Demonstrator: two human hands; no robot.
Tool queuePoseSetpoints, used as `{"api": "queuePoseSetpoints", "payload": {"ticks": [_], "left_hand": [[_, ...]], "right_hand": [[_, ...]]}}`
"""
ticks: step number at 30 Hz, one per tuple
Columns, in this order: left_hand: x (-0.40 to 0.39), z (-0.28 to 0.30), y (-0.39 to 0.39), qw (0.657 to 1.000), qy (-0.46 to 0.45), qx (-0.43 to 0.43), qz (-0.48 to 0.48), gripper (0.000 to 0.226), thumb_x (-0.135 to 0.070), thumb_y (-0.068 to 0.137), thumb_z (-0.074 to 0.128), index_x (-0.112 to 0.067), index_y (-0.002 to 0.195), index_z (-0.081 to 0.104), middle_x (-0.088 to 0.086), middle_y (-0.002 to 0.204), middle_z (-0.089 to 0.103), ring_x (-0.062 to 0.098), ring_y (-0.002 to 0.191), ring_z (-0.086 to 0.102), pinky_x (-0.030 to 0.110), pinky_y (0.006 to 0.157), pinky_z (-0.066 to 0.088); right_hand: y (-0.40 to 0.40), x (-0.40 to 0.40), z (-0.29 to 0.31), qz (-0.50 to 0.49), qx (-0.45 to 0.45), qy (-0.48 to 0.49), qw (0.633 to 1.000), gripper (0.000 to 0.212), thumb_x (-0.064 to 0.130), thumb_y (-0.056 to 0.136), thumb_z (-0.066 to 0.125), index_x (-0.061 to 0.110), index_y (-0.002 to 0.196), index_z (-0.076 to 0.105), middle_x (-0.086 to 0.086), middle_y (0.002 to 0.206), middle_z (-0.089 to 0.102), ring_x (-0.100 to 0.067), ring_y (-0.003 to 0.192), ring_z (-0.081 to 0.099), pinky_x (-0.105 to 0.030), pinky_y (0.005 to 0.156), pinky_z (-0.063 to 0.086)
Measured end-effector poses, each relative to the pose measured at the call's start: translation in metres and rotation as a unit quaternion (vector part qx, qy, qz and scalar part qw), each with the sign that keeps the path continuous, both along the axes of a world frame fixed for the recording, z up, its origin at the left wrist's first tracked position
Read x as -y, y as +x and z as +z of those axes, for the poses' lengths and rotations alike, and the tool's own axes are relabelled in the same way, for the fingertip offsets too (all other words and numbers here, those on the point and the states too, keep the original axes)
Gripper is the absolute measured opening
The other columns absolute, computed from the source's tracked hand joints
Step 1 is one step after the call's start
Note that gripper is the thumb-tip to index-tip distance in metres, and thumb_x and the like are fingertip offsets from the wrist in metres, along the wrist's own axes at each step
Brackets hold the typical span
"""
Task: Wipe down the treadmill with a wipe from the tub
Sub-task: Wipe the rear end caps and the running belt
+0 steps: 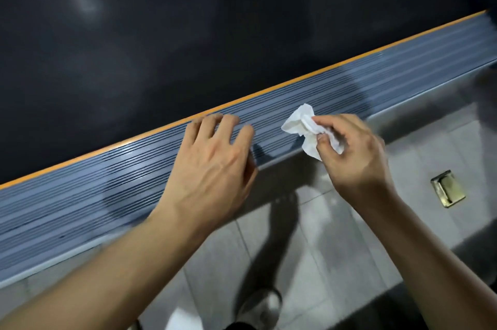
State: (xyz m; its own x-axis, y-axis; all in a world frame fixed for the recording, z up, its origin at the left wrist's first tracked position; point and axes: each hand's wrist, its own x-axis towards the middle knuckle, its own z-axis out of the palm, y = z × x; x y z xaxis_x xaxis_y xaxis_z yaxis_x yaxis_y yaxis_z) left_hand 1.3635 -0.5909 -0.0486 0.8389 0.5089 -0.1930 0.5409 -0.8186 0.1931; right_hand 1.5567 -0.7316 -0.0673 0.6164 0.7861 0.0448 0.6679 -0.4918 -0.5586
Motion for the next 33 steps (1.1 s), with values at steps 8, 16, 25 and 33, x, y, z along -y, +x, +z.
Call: {"api": "queuePoseSetpoints", "payload": {"ticks": [8, 16, 25, 33], "left_hand": [[0.009, -0.04, 0.112, 0.999, -0.022, 0.021, -0.015, 0.05, -0.042, 0.09, 0.037, -0.015, 0.127, 0.056, 0.013, 0.132, 0.055, 0.037, 0.123, 0.049, 0.05, 0.103, 0.039], [0.035, -0.061, 0.242, 0.995, -0.015, 0.072, -0.063, 0.053, -0.043, 0.09, 0.021, -0.016, 0.123, 0.052, 0.012, 0.129, 0.053, 0.036, 0.12, 0.05, 0.048, 0.103, 0.039], [0.08, -0.106, 0.368, 0.993, 0.045, 0.098, -0.04, 0.067, -0.045, 0.089, 0.031, -0.013, 0.146, 0.046, 0.021, 0.152, 0.043, 0.044, 0.14, 0.04, 0.054, 0.117, 0.03], [0.098, -0.129, 0.441, 0.989, 0.082, 0.122, -0.011, 0.065, -0.048, 0.095, 0.033, -0.017, 0.151, 0.046, 0.021, 0.158, 0.038, 0.046, 0.145, 0.035, 0.058, 0.12, 0.025]], "right_hand": [[0.112, -0.018, -0.031, -0.01, 0.045, 0.026, 0.999, 0.032, 0.002, 0.092, 0.059, 0.016, 0.117, 0.072, 0.004, 0.118, 0.065, -0.013, 0.107, 0.061, -0.028, 0.095, 0.049], [0.224, -0.011, -0.032, -0.012, 0.09, 0.028, 0.996, 0.033, 0.002, 0.089, 0.058, 0.018, 0.114, 0.072, 0.004, 0.113, 0.067, -0.015, 0.106, 0.063, -0.027, 0.094, 0.048], [0.358, 0.034, -0.065, -0.021, 0.124, 0.074, 0.989, 0.036, 0.003, 0.09, 0.056, 0.02, 0.118, 0.071, 0.004, 0.118, 0.066, -0.014, 0.109, 0.063, -0.016, 0.094, 0.044], [0.466, 0.053, -0.086, 0.047, 0.263, 0.16, 0.95, 0.042, -0.005, 0.086, 0.054, 0.007, 0.123, 0.069, -0.006, 0.12, 0.069, -0.02, 0.108, 0.057, -0.038, 0.094, 0.048]]}}
